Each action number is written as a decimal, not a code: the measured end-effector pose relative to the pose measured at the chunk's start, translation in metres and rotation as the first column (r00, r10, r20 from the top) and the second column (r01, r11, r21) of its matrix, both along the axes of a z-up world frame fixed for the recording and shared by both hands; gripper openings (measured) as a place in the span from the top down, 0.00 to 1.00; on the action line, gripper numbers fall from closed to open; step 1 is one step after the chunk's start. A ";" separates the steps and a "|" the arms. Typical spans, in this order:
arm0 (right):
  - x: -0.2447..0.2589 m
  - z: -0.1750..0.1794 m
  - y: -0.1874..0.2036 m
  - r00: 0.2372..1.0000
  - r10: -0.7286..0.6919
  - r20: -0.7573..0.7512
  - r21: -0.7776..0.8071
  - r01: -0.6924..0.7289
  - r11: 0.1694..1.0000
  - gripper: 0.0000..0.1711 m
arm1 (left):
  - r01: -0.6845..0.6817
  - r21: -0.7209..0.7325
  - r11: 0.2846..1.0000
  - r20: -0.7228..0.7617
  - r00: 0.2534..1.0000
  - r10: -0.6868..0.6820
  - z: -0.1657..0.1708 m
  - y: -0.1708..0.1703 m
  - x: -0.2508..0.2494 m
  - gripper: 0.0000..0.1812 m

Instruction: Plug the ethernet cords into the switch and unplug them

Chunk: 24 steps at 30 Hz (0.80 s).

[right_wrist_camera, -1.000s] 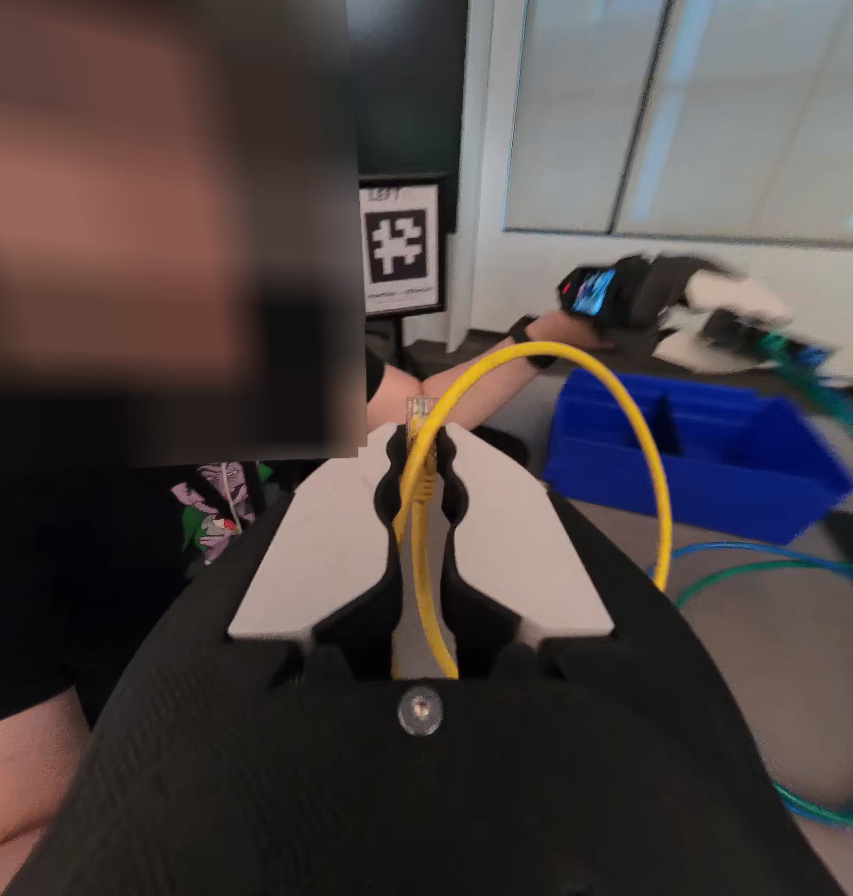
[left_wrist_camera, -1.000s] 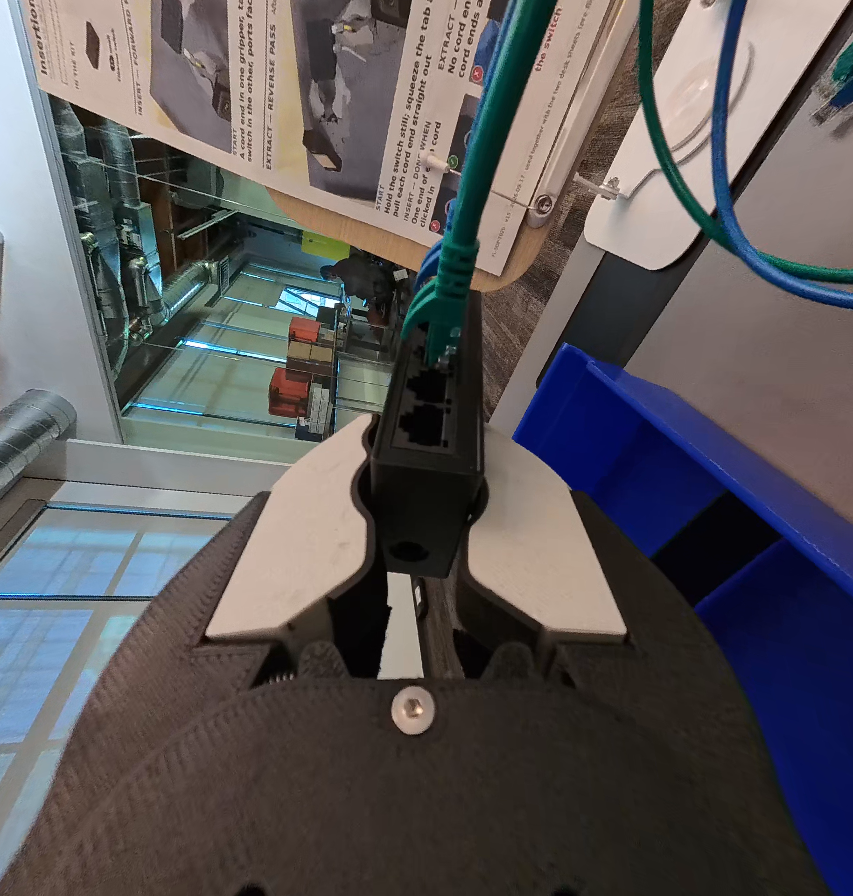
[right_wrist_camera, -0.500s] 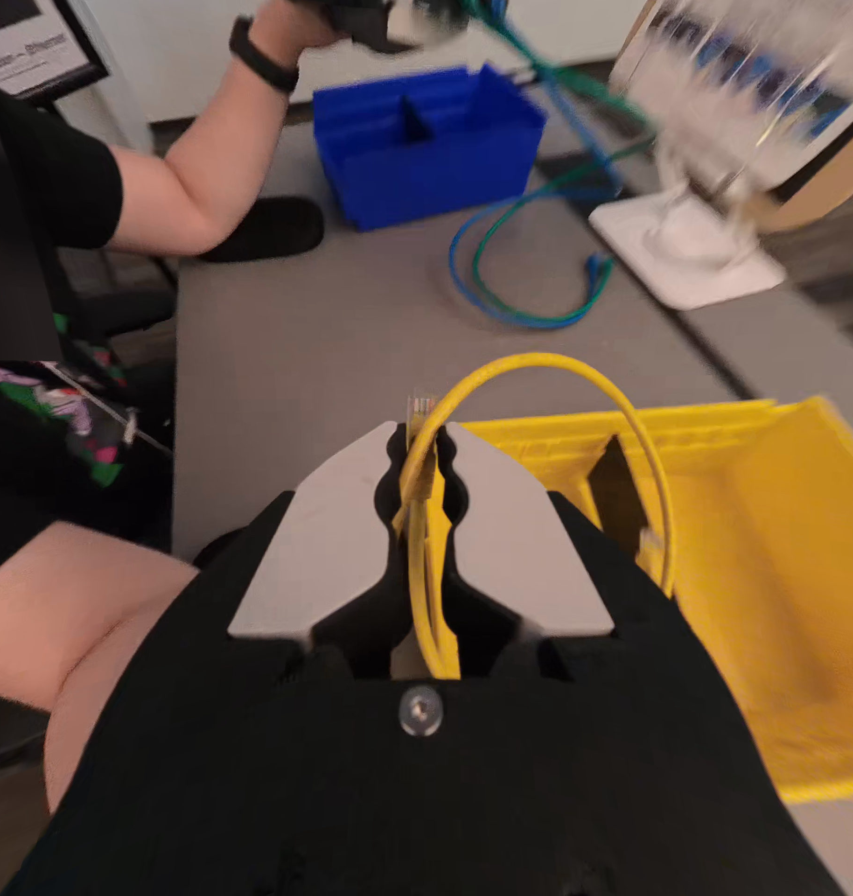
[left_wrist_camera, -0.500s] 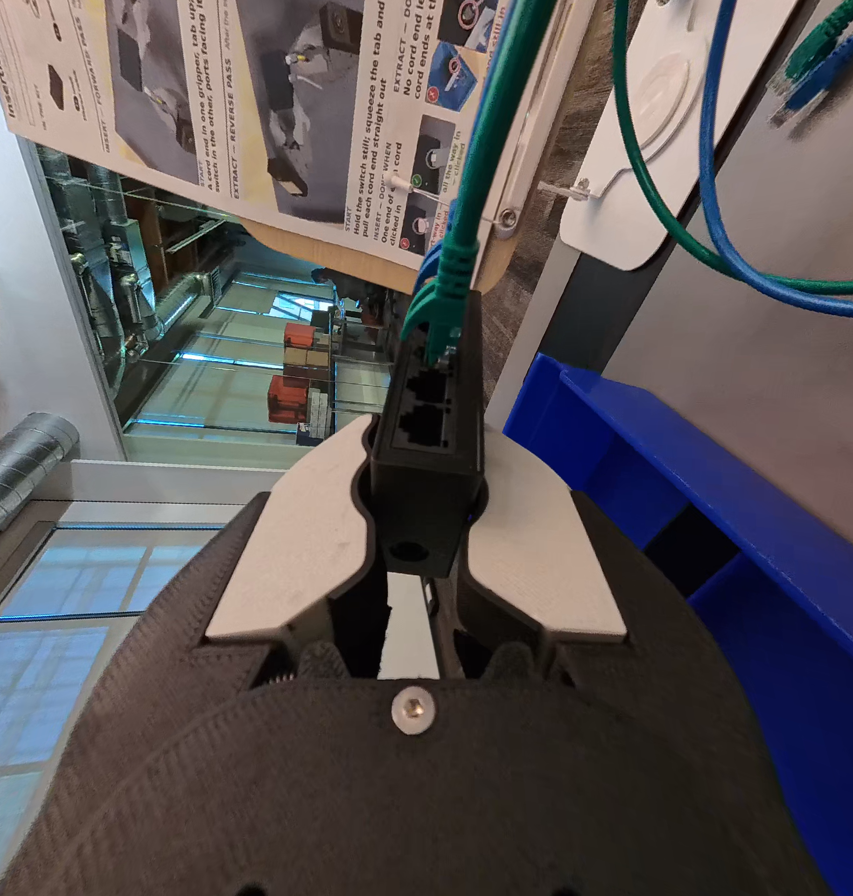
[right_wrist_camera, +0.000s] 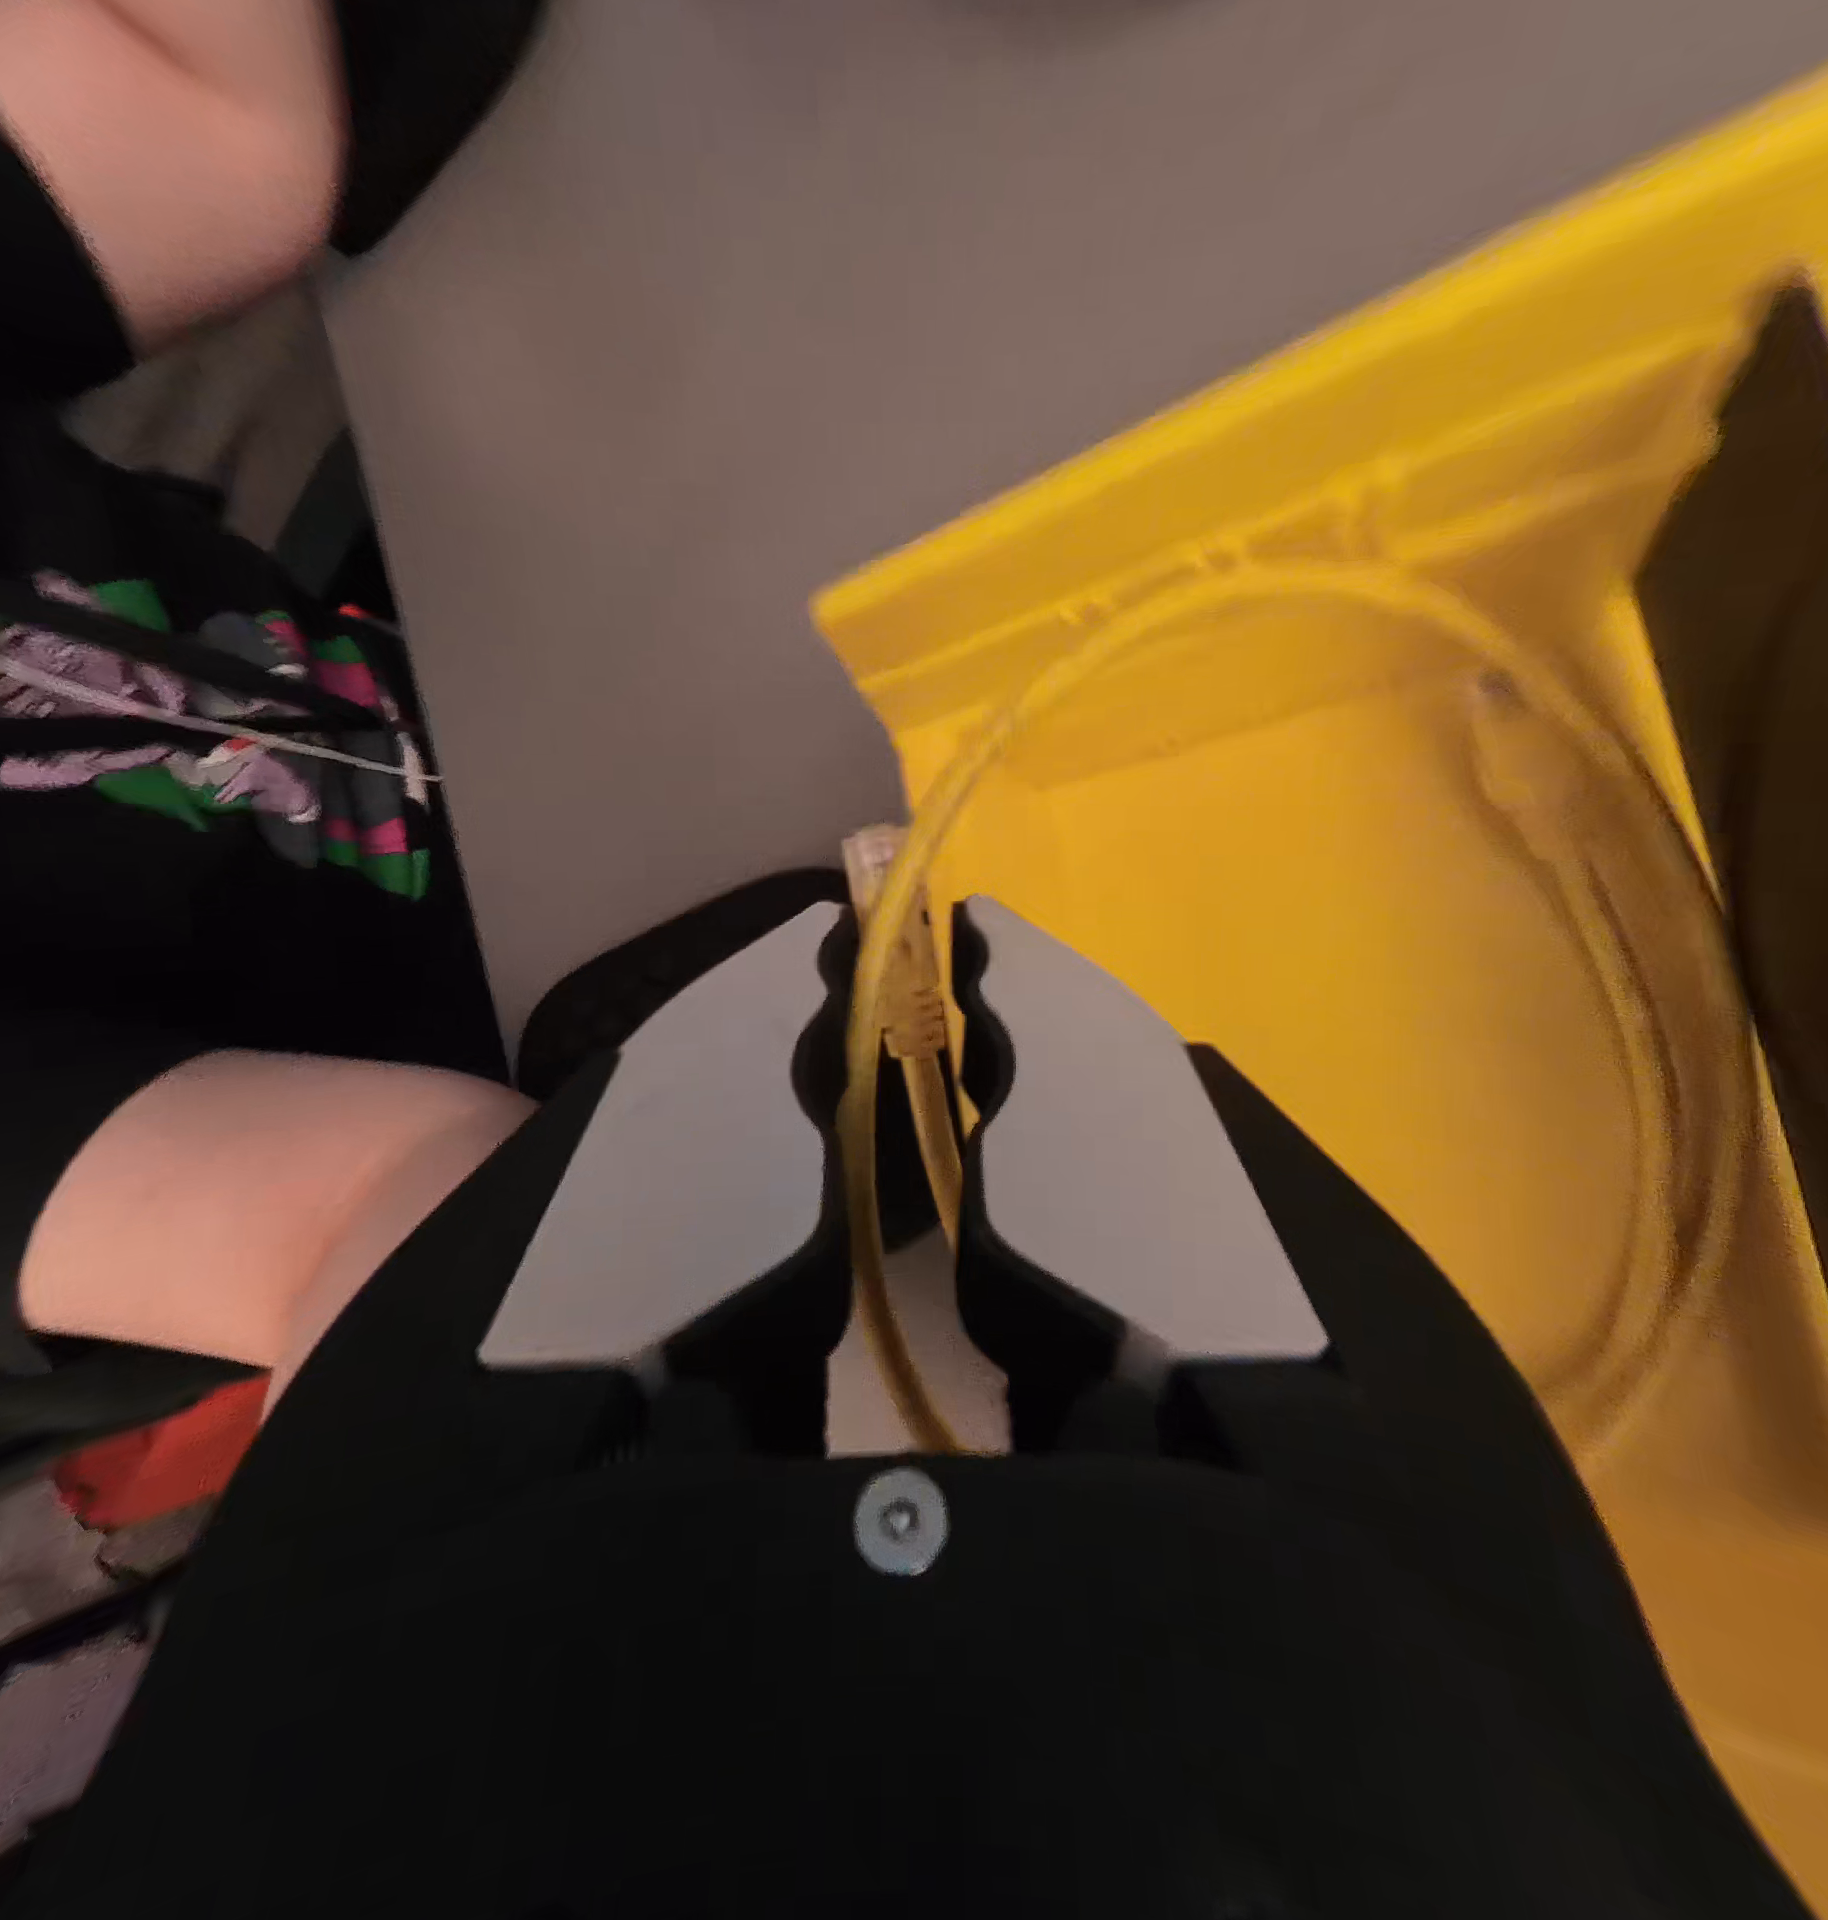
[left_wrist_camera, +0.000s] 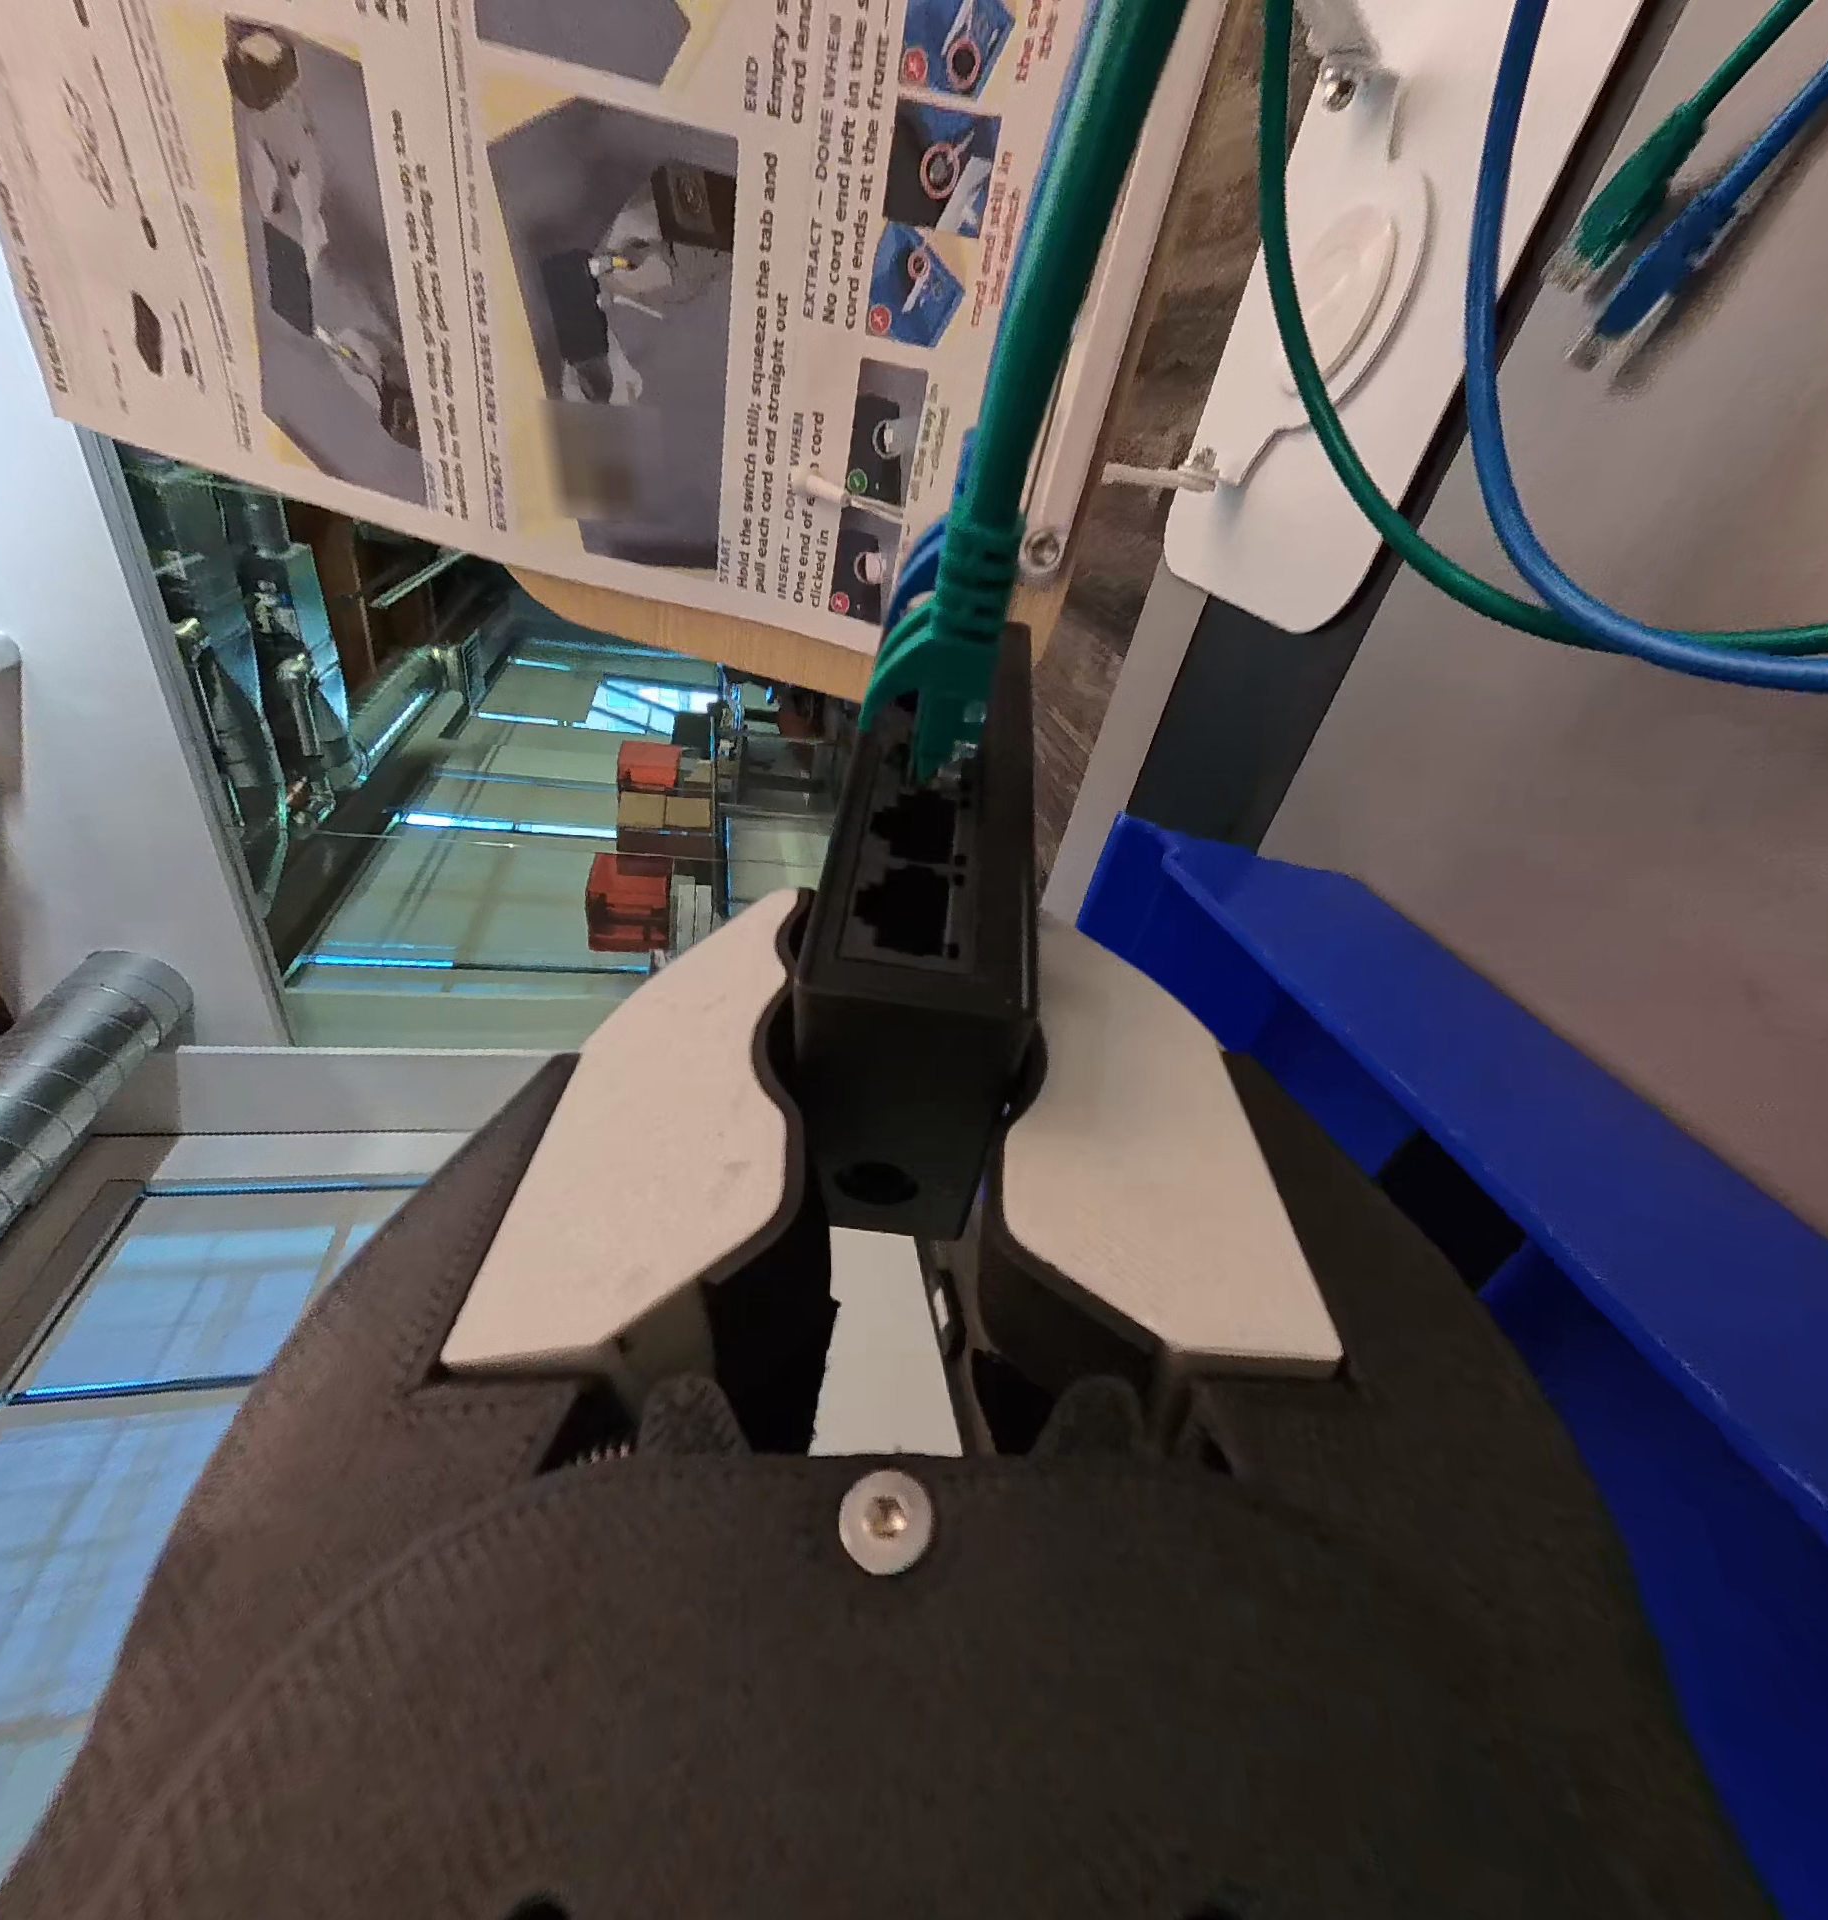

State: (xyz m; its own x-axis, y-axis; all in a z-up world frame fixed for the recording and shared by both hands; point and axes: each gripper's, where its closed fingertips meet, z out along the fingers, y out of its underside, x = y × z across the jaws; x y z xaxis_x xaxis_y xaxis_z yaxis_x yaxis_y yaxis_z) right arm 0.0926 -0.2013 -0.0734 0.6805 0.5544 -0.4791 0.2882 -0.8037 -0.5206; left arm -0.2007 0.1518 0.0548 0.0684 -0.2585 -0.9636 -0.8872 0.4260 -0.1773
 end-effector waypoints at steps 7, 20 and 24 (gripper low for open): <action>-0.020 0.079 0.027 0.999 0.038 -0.009 0.490 -0.028 0.871 0.75 | 0.154 -0.010 0.988 0.029 0.988 -0.154 0.005 -0.034 0.027 0.83; -0.202 0.149 0.143 0.792 -0.259 0.553 0.831 -0.548 0.098 0.75 | 0.370 0.046 0.928 -0.067 0.928 -0.366 -0.003 -0.126 0.090 0.83; -0.201 0.128 0.162 0.733 -0.301 0.610 0.786 -0.607 0.116 0.81 | 0.379 0.063 0.923 -0.105 0.922 -0.372 -0.006 -0.140 0.096 0.83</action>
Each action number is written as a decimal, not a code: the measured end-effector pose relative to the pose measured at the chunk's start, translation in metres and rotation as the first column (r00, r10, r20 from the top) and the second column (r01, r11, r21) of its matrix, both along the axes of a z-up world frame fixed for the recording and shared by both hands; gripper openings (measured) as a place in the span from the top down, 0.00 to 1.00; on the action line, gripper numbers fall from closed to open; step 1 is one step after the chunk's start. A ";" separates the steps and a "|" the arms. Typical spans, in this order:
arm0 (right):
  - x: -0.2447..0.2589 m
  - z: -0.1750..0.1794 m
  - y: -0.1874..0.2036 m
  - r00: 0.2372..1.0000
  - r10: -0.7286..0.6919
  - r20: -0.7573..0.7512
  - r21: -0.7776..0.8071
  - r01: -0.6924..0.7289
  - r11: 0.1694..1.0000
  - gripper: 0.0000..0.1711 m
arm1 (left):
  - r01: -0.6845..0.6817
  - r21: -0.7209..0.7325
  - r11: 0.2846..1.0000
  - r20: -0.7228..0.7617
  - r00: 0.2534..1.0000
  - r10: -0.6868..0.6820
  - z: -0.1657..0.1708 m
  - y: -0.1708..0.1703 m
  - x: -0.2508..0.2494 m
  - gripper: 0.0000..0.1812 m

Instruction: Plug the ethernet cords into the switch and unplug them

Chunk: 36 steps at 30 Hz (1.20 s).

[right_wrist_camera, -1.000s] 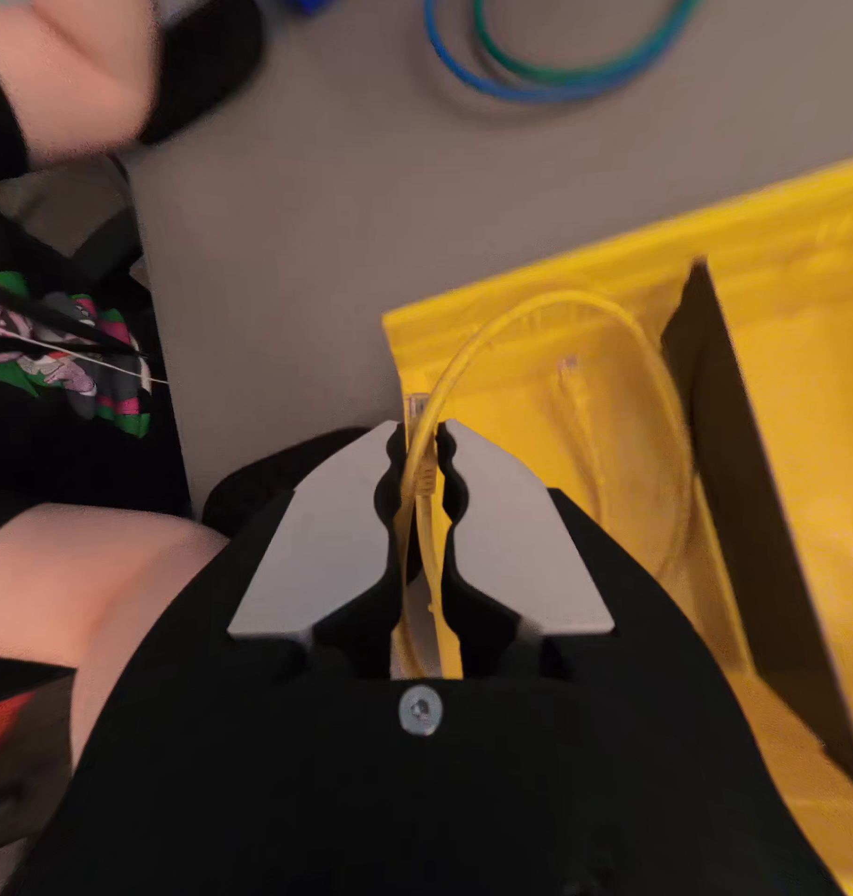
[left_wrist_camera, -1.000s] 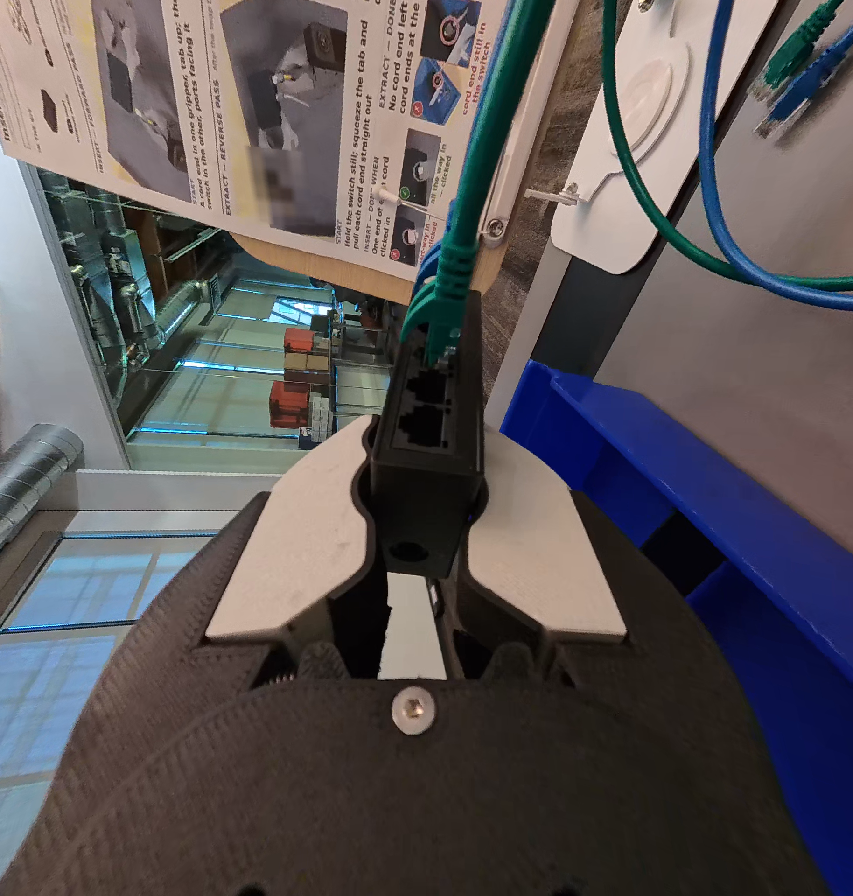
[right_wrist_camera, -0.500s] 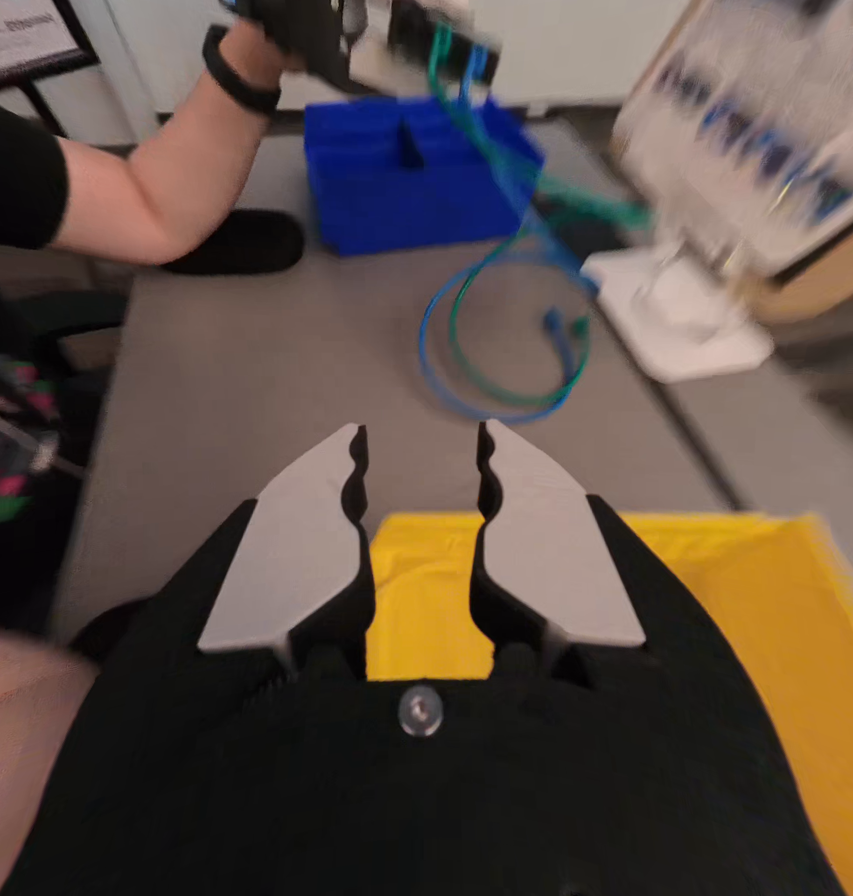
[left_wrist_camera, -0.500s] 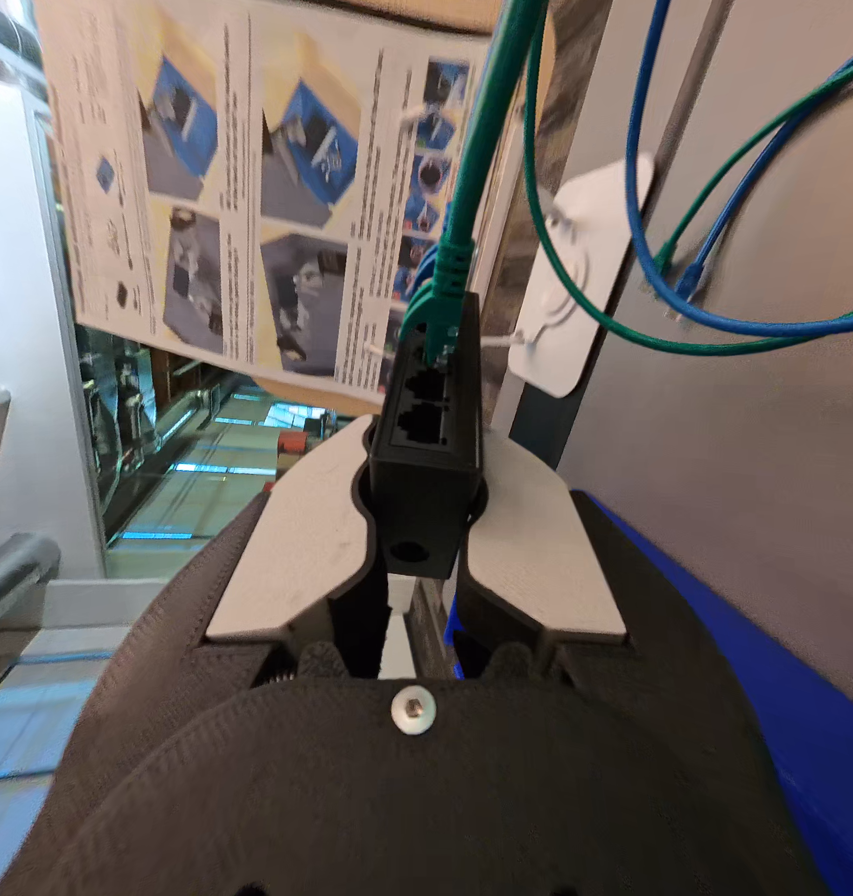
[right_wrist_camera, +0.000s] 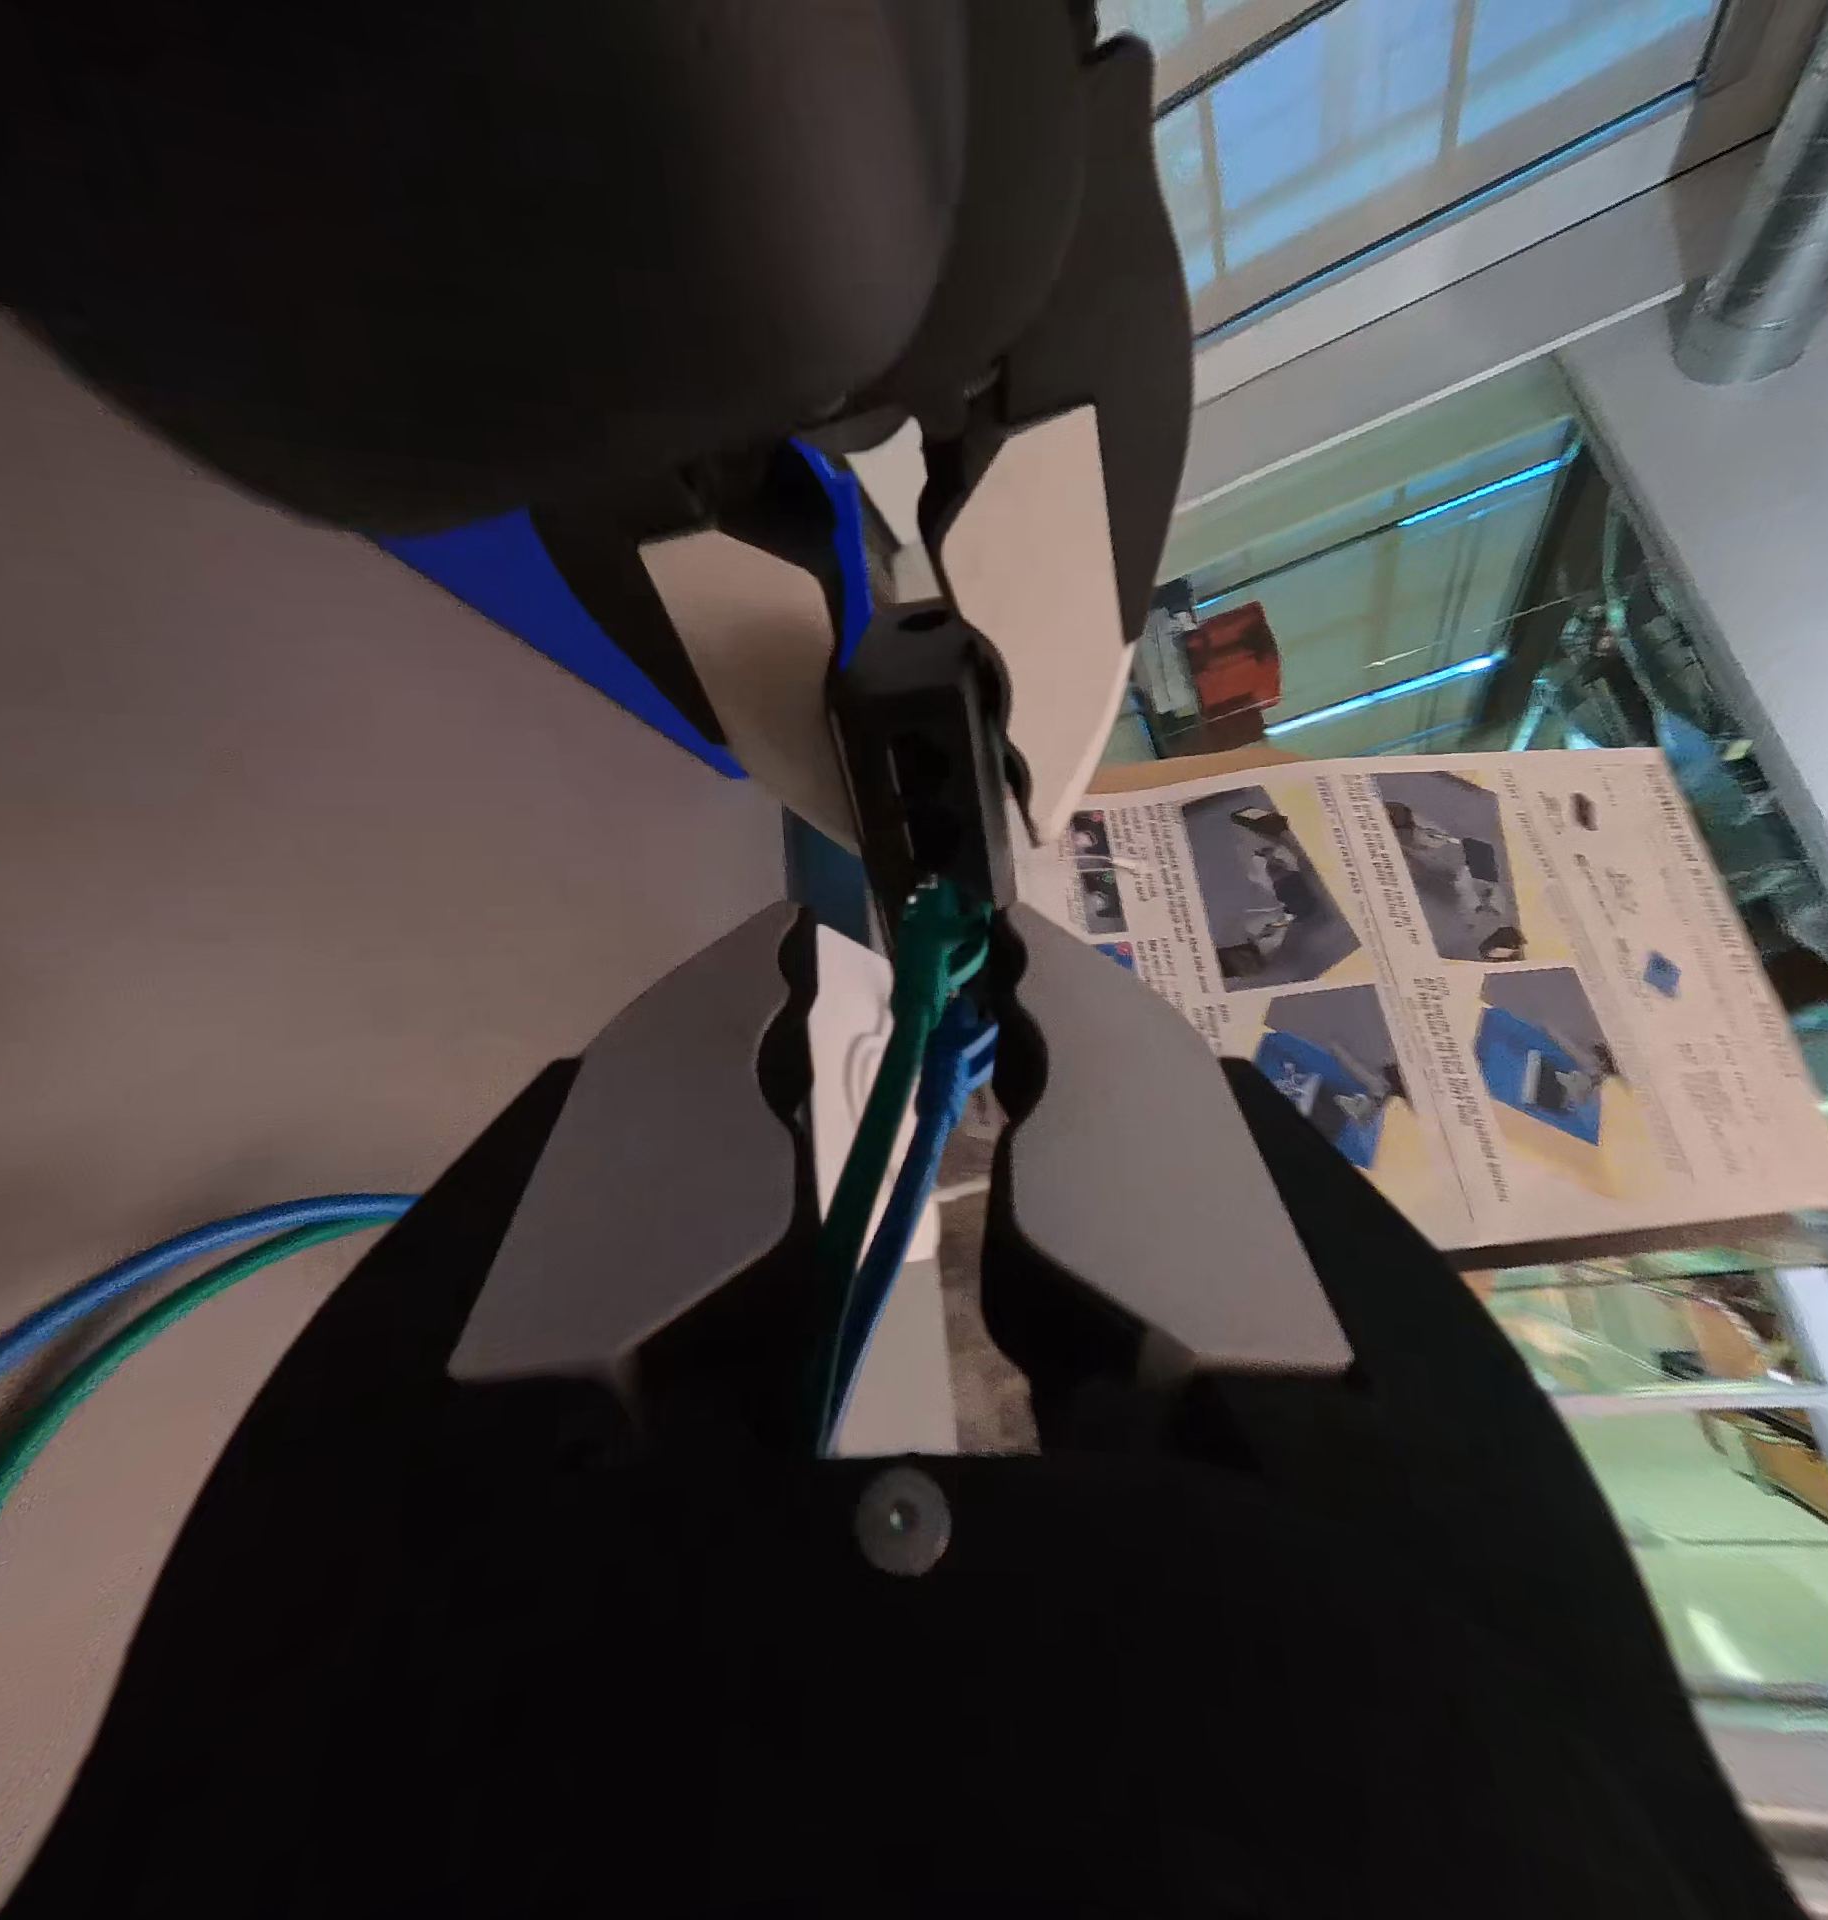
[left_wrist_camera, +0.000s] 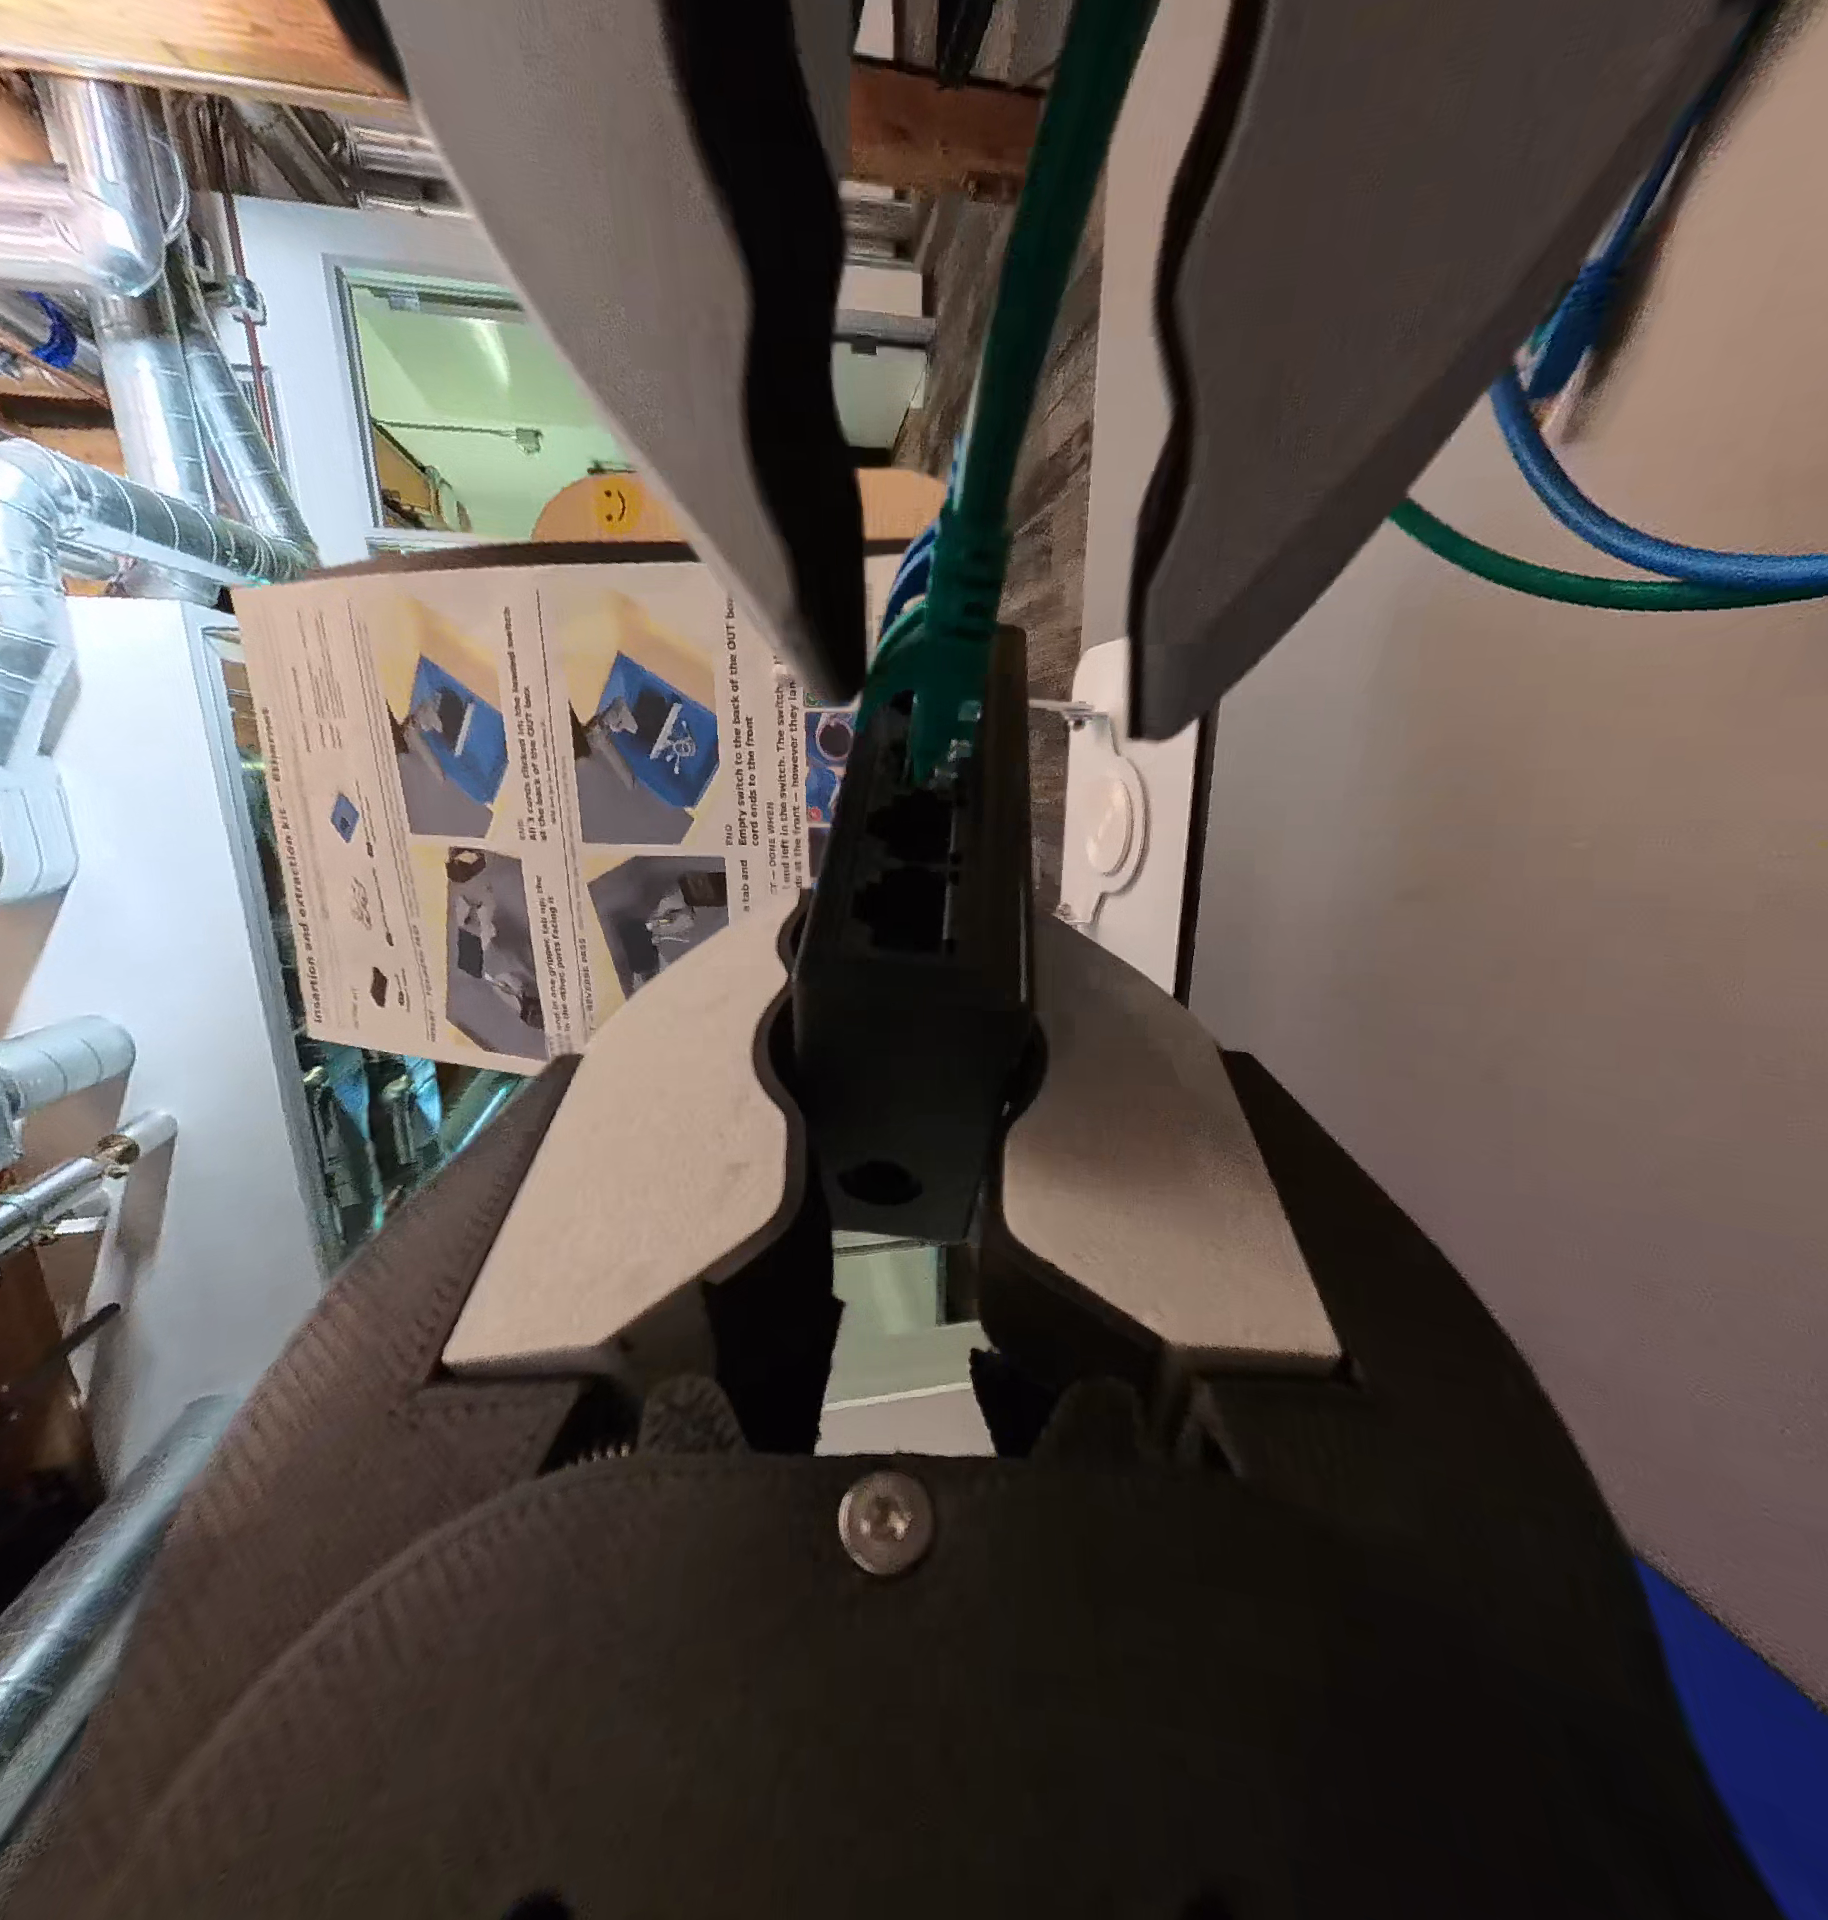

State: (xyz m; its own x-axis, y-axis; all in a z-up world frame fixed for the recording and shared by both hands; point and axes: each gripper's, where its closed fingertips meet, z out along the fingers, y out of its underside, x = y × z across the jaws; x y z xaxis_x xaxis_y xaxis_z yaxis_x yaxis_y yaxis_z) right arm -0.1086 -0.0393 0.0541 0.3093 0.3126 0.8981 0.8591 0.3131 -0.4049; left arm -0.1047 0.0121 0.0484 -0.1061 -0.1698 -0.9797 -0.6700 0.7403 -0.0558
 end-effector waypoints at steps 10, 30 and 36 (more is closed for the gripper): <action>0.010 -0.001 0.006 0.995 -0.079 0.066 0.069 0.074 0.995 0.89 | 0.004 0.035 0.999 -0.027 1.000 -0.003 -0.005 -0.008 0.006 0.84; 0.019 0.005 0.006 0.994 -0.111 0.023 0.082 0.108 0.991 0.90 | 0.013 0.039 0.999 0.032 0.999 -0.014 0.001 -0.007 0.015 0.83; 0.018 0.008 0.005 0.993 -0.118 0.004 0.089 0.118 0.989 0.90 | 0.003 0.039 0.999 0.041 0.999 -0.005 0.004 -0.008 0.014 0.83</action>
State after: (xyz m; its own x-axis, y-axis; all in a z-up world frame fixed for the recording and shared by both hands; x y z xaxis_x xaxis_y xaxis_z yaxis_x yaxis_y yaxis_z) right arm -0.0904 -0.0343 0.0626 0.3309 0.1937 0.9236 0.8957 0.2436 -0.3720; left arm -0.0911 0.0042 0.0528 -0.0661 -0.1309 -0.9892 -0.6646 0.7452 -0.0542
